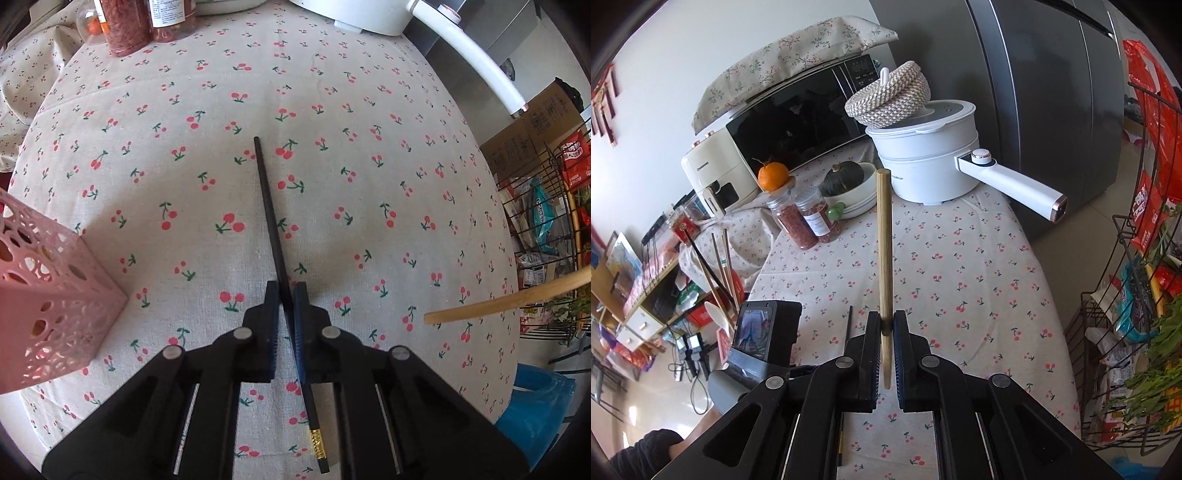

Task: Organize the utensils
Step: 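Close the left tool on the gold-tipped black chopstick and lift it while the right tool holds the wooden one, then lower both chopsticks into the pink basket and open both tools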

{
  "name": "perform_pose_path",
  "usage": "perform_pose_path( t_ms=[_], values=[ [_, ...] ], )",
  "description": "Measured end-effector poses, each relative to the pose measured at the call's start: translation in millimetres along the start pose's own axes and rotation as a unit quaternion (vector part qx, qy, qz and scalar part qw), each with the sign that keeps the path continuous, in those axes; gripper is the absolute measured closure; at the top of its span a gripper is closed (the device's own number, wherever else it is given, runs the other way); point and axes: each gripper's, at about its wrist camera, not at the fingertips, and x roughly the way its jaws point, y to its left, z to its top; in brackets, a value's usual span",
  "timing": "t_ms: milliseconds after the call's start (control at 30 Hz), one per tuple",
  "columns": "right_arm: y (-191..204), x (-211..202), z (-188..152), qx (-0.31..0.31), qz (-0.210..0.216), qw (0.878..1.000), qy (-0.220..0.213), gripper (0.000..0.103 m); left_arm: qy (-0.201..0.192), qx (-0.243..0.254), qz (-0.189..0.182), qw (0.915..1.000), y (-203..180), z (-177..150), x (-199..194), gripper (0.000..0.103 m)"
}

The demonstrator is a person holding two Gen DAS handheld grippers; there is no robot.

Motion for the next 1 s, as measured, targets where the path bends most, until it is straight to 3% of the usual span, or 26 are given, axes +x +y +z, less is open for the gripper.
perform_pose_path(
  t_ms=[167, 300, 433, 667, 833, 1000],
  values=[
    [6.4, -1.2, 0.4, -0.002, 0.003, 1.000, -0.004, 0.096, -0.071, 0.025, -0.014, 0.9971, 0.6, -0.4, -41.2, 0.096],
    [14.5, -10.4, 1.3, -0.007, 0.010, 1.000, -0.019, 0.096, -0.148, 0.049, -0.039, 0.9870, 3.4, -11.3, -98.8, 0.097],
    [24.7, -20.1, 2.3, -0.010, 0.021, 0.999, -0.034, 0.096, -0.221, 0.058, -0.061, 0.9716, 11.3, -24.2, -149.6, 0.097],
    [52.0, -36.2, 8.4, -0.027, 0.038, 0.997, -0.067, 0.096, -0.344, 0.060, -0.071, 0.9346, 30.1, -33.9, -219.7, 0.097],
    [71.5, -38.5, 12.3, -0.034, 0.053, 0.995, -0.078, 0.096, -0.390, 0.044, -0.076, 0.9168, 48.6, -37.2, -251.0, 0.097],
    [89.0, -33.7, 12.4, -0.041, 0.069, 0.994, -0.075, 0.096, -0.401, 0.032, -0.075, 0.9124, 63.7, -45.6, -261.5, 0.098]
  ],
)
